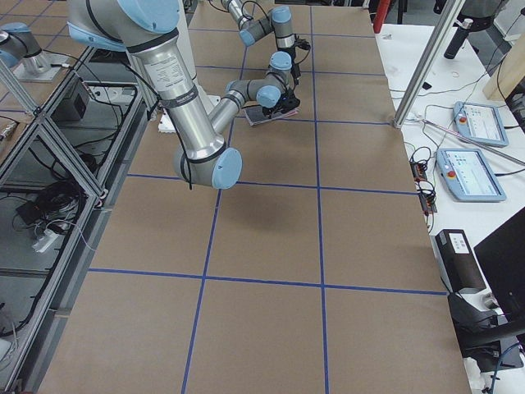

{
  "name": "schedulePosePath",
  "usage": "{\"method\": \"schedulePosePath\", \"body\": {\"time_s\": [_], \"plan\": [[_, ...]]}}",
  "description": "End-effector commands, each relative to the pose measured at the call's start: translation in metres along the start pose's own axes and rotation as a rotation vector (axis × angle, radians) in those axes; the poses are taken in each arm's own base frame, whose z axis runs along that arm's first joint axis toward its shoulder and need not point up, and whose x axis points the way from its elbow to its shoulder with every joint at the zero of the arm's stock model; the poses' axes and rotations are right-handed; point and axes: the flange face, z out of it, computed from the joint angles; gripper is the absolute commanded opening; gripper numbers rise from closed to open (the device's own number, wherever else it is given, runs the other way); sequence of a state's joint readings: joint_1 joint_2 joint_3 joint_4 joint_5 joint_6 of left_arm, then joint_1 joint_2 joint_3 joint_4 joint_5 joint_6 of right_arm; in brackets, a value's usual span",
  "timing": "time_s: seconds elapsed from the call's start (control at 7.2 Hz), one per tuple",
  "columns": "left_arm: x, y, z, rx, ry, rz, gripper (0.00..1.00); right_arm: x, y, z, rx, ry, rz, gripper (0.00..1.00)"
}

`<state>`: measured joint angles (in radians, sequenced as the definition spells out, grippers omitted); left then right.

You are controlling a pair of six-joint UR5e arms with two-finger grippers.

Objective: Fold towel twice with both arms
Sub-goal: 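Release and raise the right gripper while the left gripper approaches the towel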

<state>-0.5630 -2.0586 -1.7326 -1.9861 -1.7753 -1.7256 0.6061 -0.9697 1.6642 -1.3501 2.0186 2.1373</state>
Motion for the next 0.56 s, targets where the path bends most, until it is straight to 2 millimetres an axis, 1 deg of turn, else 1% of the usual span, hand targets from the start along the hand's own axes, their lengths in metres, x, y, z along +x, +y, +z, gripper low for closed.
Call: {"method": "schedulePosePath", "body": {"time_s": [0.0, 0.14, 0.28, 0.42], "plan": [[-0.024, 0.047, 0.026, 0.026, 0.07, 0.072, 0.91, -0.007, -0.05, -0.017, 0.055, -0.022, -0.124, 1.0], [-0.029, 0.051, 0.028, 0.041, 0.113, 0.079, 0.9, -0.008, -0.054, -0.016, 0.058, -0.021, -0.134, 1.0], [-0.047, 0.048, 0.034, 0.045, 0.114, 0.077, 0.89, -0.008, -0.054, -0.016, 0.06, -0.021, -0.134, 1.0], [-0.049, 0.04, 0.034, 0.102, 0.169, 0.075, 0.89, -0.007, -0.054, -0.015, 0.06, -0.02, -0.13, 1.0]]}}
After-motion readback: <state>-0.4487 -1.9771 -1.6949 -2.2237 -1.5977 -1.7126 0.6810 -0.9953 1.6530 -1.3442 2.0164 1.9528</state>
